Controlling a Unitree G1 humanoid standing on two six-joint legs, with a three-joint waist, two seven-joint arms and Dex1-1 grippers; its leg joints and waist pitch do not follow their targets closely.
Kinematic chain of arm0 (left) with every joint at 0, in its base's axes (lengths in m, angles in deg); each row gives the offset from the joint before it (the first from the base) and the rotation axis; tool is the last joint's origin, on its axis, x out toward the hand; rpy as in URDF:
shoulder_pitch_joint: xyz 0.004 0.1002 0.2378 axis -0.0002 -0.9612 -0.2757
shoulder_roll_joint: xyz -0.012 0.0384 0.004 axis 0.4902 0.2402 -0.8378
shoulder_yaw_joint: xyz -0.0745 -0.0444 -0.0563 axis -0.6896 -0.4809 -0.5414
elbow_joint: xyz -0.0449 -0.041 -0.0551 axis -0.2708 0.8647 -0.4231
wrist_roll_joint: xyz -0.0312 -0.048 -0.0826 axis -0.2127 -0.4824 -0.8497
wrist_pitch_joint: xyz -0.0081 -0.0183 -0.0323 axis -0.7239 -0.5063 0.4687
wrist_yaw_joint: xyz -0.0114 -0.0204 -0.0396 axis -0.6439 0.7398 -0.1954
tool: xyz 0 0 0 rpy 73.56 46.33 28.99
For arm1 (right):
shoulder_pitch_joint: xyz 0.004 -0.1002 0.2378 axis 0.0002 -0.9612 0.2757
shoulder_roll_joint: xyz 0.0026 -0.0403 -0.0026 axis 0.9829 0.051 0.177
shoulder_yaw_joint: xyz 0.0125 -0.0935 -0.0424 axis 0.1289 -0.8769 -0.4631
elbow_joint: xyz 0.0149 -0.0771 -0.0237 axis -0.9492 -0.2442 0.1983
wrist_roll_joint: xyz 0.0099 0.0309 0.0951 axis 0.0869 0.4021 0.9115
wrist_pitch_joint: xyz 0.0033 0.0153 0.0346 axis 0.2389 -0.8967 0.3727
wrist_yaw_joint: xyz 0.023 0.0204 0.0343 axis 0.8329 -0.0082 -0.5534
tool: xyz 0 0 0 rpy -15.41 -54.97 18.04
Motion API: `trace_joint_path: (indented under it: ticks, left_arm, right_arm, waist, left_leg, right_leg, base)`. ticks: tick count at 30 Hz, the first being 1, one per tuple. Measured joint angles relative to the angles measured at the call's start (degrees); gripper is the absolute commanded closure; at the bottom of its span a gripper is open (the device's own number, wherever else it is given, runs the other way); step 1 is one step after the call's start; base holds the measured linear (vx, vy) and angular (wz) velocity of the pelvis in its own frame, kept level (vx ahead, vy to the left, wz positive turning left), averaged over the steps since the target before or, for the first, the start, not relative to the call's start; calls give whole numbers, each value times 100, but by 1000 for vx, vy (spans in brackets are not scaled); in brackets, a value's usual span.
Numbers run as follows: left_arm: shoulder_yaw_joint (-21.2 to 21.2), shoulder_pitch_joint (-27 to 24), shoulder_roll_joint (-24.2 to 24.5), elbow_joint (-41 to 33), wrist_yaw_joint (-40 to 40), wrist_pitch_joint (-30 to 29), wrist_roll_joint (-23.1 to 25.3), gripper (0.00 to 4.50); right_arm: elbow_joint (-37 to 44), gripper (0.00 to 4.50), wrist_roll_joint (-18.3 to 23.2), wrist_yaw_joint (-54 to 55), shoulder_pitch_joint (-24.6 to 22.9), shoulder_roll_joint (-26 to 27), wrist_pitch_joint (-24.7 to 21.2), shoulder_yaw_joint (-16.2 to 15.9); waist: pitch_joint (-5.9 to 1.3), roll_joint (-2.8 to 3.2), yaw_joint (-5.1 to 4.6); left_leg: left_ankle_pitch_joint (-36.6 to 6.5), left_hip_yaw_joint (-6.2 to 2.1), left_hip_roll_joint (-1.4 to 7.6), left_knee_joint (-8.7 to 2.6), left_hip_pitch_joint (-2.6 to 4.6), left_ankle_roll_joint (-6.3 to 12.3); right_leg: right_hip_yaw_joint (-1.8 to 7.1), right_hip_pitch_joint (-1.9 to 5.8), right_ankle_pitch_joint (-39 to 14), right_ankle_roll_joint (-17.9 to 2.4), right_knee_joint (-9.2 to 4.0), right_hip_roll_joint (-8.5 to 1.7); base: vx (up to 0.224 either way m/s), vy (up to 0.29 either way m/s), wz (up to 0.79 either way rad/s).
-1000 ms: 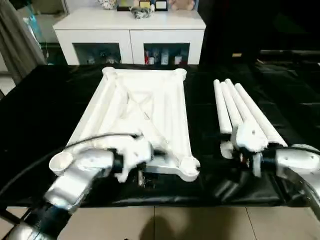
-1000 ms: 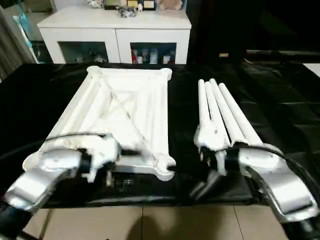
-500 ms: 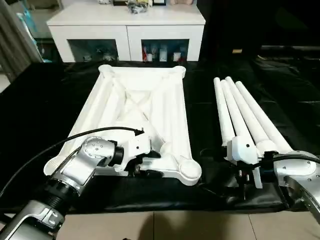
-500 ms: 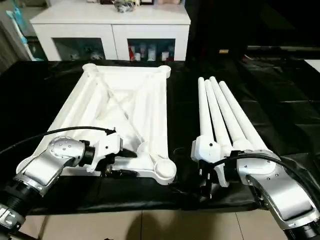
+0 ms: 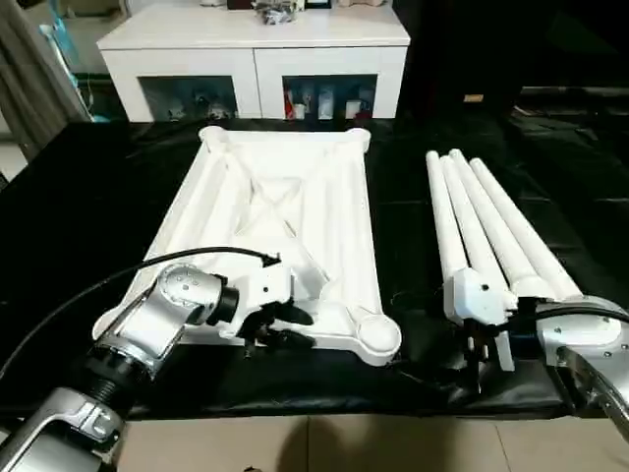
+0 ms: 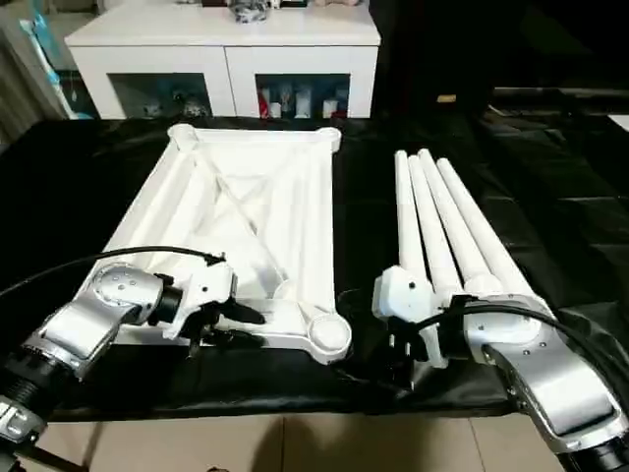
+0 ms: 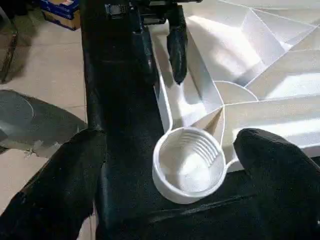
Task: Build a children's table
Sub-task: Rotate table base
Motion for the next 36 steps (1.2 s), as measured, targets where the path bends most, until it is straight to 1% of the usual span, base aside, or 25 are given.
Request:
trace_joint_path:
  ticks: [1, 5, 9, 12, 15, 16, 19, 22, 25, 26, 30, 31, 34, 36]
  left_arm:
    - [21, 1, -1, 20, -3, -7, 15, 330]
    - [98, 21, -46, 223, -46, 7, 201, 361]
    - [195, 76, -48, 239, -20, 21, 312, 385]
    - [218, 85, -54, 246, -16, 60, 353, 417]
    - [246, 95, -69, 279, -8, 98, 386, 423]
    - [246, 101, -79, 284, -12, 97, 386, 440]
    - [209, 104, -147, 297, -82, 18, 388, 440]
    - [172, 101, -192, 280, -223, -141, 390, 440]
    - [16, 11, -229, 176, -579, -404, 400, 440]
    - [-39, -13, -232, 161, -741, -462, 417, 440]
    - [-281, -68, -237, 190, -1231, -583, 479, 440]
    - [-313, -68, -240, 200, -1298, -604, 496, 440]
    - [-436, -68, -234, 231, -1565, -669, 564, 440]
    - [-468, -68, -252, 219, -1660, -661, 579, 440]
  right_arm:
    - [6, 0, 0, 1, -12, 0, -16, -8]
    - [30, 0, 3, -1, -39, 1, -40, -44]
    - [30, 0, -3, 13, -58, 20, -41, -130]
    - [30, 0, -3, 22, -57, 54, -42, -155]
    - [30, 0, -3, 41, -57, 77, -60, -171]
    - [30, 0, -3, 60, -57, 87, -65, -171]
    - [30, 0, -3, 112, -56, 113, -87, -171]
    - [27, 0, -6, 165, -56, 141, -92, -169]
    - [-3, 0, -26, 402, 27, 381, -95, -145]
    - [-42, 0, -102, 541, 74, 487, -96, -130]
    - [-304, 0, -340, 1020, 296, 626, -160, -63]
    - [-339, 0, -376, 1103, 317, 666, -176, -34]
    - [-508, 0, -441, 1512, 466, 906, -418, 27]
    - [-690, 0, -449, 1930, 678, 1253, -661, 121]
  waist:
    - [0, 5, 2]
    - [-2, 27, 2]
    - [-6, 36, 1]
    - [-10, 43, 1]
    - [-12, 50, 3]
    - [-12, 51, 1]
    - [-14, 54, -3]
    - [-18, 61, -43]
    - [-17, 60, -85]
    - [-17, 60, -106]
    - [-16, 59, -204]
    - [-17, 59, -212]
    - [-17, 59, -216]
    - [-13, 53, -208]
  left_leg:
    - [0, 0, 1, -4, 1, 0]
    - [1, 4, 2, -17, 3, -1]
    - [1, 8, 2, -27, 4, -2]
    - [1, 12, 2, -30, 6, -2]
    - [1, 17, 3, -34, 9, -2]
    - [1, 19, 4, -35, 10, -2]
    - [1, 25, 6, -37, 12, -2]
    - [1, 37, 9, -44, 20, -2]
    - [15, 39, 17, -53, 19, -25]
    - [18, 39, 21, -58, 19, -30]
    - [21, 39, 28, -69, 21, -37]
    - [23, 39, 31, -69, 23, -40]
    - [24, 40, 42, -75, 18, -41]
    - [25, 40, 47, -81, 15, -40]
  right_leg:
    - [-1, 0, 0, 0, 0, 0]
    - [-2, -3, 0, 0, -2, 0]
    - [-1, -4, 0, 0, -10, 0]
    - [0, -4, 0, 0, -11, 0]
    - [0, -4, 0, 0, -11, -2]
    - [1, -4, 0, 0, -11, -2]
    - [3, -4, 0, 0, -10, -3]
    - [9, -6, 1, 0, -9, -4]
    - [1, -31, 8, -4, -4, -3]
    - [-4, -34, 8, -4, -5, -1]
    - [-9, -42, 8, -4, -6, 3]
    - [-11, -43, 8, -4, -7, 5]
    - [-22, -51, 8, -4, -19, 12]
    - [-35, -52, 8, -4, -23, 12]
  base:
    - [0, 0, 0]
    - [0, 0, 0]
    - [0, 0, 0]
    - [0, 0, 0]
    - [0, 0, 0]
    - [0, 0, 0]
    - [0, 0, 0]
    - [0, 0, 0]
    - [0, 0, 0]
    - [0, 0, 0]
    - [0, 0, 0]
    - [0, 0, 0]
    - [0, 0, 0]
    - [0, 0, 0]
